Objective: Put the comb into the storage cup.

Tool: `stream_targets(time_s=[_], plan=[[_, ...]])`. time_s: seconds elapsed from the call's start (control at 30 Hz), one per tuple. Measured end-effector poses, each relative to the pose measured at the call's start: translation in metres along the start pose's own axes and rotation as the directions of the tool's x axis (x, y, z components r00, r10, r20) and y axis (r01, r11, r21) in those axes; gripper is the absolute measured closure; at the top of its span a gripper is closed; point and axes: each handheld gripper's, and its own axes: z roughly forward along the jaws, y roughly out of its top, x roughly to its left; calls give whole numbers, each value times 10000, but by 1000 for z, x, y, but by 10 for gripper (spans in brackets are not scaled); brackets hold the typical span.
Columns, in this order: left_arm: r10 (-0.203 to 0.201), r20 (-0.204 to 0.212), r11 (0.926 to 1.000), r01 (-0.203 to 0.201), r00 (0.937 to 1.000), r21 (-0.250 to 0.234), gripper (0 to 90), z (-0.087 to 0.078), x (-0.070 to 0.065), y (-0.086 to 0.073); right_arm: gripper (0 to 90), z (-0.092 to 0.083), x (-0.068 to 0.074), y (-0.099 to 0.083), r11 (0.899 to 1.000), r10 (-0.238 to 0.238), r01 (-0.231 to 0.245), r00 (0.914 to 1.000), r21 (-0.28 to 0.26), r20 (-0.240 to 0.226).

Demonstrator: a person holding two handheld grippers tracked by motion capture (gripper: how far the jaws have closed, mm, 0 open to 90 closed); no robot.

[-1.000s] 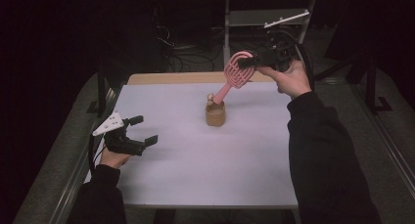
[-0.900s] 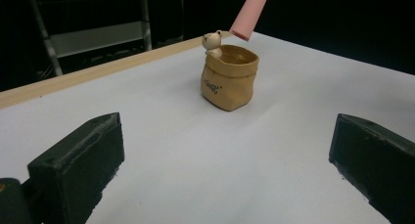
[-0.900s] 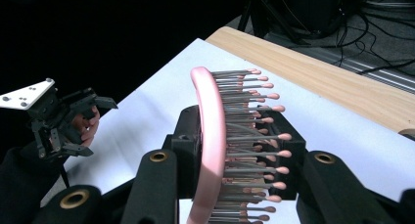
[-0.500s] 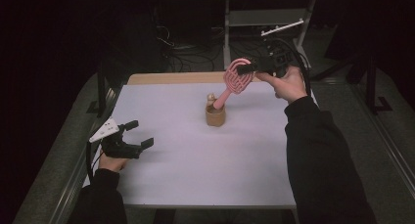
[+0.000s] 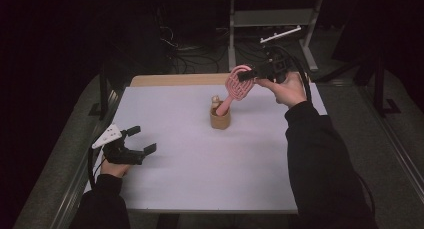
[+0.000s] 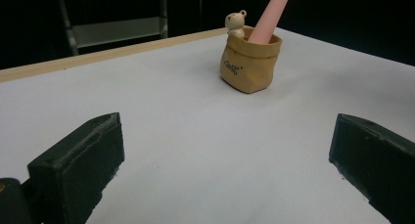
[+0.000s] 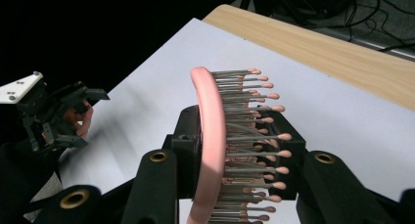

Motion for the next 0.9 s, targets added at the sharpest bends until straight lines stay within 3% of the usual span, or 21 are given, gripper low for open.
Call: stream_targets(time_s=[0.9], plan=[[64, -124, 10000, -64, 9999, -2, 0, -1, -2, -2, 626, 37, -16, -13, 9991, 337, -328, 9989, 277, -330]])
